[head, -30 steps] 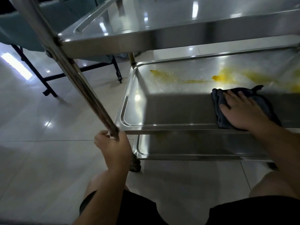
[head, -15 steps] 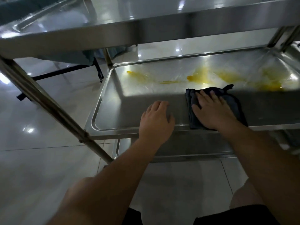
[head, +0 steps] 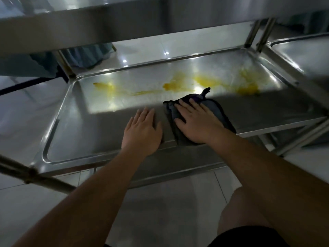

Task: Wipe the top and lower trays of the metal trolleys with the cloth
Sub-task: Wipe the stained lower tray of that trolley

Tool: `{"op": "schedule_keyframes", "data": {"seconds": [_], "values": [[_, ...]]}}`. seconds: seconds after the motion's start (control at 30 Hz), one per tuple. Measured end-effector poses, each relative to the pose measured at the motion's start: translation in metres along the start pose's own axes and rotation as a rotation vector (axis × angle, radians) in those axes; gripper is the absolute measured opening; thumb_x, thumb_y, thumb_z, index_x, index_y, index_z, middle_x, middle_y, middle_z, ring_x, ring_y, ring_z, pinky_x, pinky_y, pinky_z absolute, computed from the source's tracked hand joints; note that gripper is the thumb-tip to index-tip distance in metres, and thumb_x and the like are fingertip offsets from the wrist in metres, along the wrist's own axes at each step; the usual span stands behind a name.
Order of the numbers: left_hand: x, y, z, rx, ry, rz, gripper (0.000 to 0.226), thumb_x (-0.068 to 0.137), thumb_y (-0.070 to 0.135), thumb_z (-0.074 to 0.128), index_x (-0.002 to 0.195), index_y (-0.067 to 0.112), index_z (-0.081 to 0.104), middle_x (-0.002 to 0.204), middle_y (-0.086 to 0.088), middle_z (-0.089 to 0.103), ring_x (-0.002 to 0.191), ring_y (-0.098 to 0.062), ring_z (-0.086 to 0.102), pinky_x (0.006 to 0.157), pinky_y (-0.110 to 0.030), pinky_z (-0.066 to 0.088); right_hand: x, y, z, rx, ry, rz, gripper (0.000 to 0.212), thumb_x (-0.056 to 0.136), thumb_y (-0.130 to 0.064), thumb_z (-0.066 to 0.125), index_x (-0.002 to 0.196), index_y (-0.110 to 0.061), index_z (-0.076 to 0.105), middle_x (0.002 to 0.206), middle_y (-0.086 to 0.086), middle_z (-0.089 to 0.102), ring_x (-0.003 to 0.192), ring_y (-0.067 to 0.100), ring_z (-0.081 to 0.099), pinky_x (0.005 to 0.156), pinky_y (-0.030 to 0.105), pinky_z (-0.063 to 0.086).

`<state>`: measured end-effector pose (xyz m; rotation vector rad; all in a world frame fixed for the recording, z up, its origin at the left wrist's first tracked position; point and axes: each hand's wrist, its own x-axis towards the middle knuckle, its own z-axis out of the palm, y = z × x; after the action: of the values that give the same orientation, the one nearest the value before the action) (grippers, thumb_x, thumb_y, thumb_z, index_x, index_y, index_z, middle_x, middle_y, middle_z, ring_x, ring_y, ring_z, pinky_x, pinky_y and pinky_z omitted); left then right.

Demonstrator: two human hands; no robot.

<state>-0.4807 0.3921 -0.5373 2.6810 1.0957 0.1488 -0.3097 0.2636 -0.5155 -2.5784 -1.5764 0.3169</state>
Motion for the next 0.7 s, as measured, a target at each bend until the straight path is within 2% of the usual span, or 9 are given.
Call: {"op": "schedule_keyframes", "data": {"seconds": [0.17, 0.33, 0.43, 0.53, 0.63, 0.7], "values": [[-0.002, 0.000, -0.003, -0.004, 0.019, 0.011, 0.081, 0.097, 0.070, 0.015, 0.167, 0.031, 0.023, 0.176, 0.010, 0.015, 0.162, -0.011, 0.007, 0.129, -0.036, 0.005, -0.024, 0.101, -0.024, -0.048, 0.025, 0.039, 0.065, 0.105, -0.057, 0.021, 0.165, -0.034, 0.008, 0.172, -0.014, 0.006, 0.159, 0.017, 0.005, 0.126, 0.043, 0.008], [-0.004, 0.002, -0.006, 0.002, 0.031, 0.019, 0.082, 0.096, 0.070, 0.014, 0.166, 0.030, 0.025, 0.175, 0.009, 0.018, 0.162, -0.012, 0.009, 0.131, -0.038, 0.008, -0.044, 0.216, -0.049, -0.103, 0.008, 0.227, 0.063, 0.107, -0.049, 0.029, 0.165, -0.027, 0.016, 0.173, -0.004, 0.013, 0.158, 0.025, 0.011, 0.125, 0.052, 0.015], [-0.005, 0.003, -0.006, 0.004, 0.044, 0.011, 0.081, 0.098, 0.071, 0.014, 0.166, 0.030, 0.024, 0.175, 0.010, 0.017, 0.162, -0.012, 0.009, 0.131, -0.039, 0.008, -0.053, 0.260, -0.057, -0.114, 0.054, 0.393, 0.066, 0.102, -0.058, 0.023, 0.162, -0.029, 0.025, 0.171, -0.003, 0.020, 0.156, 0.028, 0.019, 0.123, 0.055, 0.017], [-0.004, 0.006, -0.004, 0.011, 0.054, 0.000, 0.079, 0.099, 0.072, 0.014, 0.166, 0.030, 0.025, 0.175, 0.009, 0.018, 0.162, -0.013, 0.010, 0.131, -0.040, 0.008, -0.049, 0.267, -0.059, -0.088, 0.059, 0.503, 0.079, 0.088, -0.067, 0.014, 0.157, -0.032, 0.028, 0.169, -0.004, 0.021, 0.153, 0.029, 0.022, 0.122, 0.057, 0.016], [-0.005, 0.008, -0.003, 0.017, 0.048, 0.002, 0.080, 0.099, 0.073, 0.013, 0.166, 0.030, 0.023, 0.176, 0.008, 0.015, 0.162, -0.014, 0.008, 0.131, -0.040, 0.006, -0.032, 0.244, -0.053, -0.014, 0.036, 0.560, 0.084, 0.089, -0.070, 0.009, 0.163, -0.030, 0.017, 0.173, -0.004, 0.012, 0.157, 0.033, 0.010, 0.125, 0.057, 0.011], [-0.005, 0.008, -0.003, 0.017, 0.049, 0.002, 0.080, 0.100, 0.073, 0.011, 0.166, 0.030, 0.022, 0.176, 0.008, 0.014, 0.162, -0.013, 0.007, 0.130, -0.039, 0.004, -0.014, 0.203, -0.050, 0.004, 0.054, 0.510, 0.081, 0.092, -0.068, 0.014, 0.161, -0.027, 0.022, 0.172, -0.001, 0.015, 0.156, 0.037, 0.014, 0.124, 0.057, 0.014]]}}
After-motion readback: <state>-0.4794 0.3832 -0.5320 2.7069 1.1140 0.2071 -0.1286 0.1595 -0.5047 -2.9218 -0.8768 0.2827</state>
